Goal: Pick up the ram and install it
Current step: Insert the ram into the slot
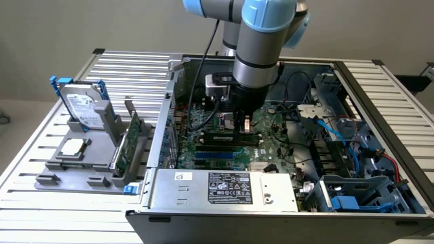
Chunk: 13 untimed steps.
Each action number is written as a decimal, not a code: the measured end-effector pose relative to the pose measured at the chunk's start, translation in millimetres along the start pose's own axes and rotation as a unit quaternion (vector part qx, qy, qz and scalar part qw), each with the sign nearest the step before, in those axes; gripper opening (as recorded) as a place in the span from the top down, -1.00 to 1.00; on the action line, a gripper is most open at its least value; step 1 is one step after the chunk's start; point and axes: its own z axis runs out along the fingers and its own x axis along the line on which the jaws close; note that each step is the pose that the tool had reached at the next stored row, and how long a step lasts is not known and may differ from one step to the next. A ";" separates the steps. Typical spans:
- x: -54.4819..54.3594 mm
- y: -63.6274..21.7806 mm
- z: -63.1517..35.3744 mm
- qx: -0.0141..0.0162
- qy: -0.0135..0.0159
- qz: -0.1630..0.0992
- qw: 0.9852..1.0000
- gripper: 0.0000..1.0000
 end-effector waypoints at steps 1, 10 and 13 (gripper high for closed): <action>0.0 -0.1 0.0 0.000 0.000 0.000 1.000 0.73; 0.1 -1.9 -0.1 0.000 0.000 0.000 1.000 0.73; 0.1 -2.0 -0.1 0.000 0.001 0.000 1.000 0.73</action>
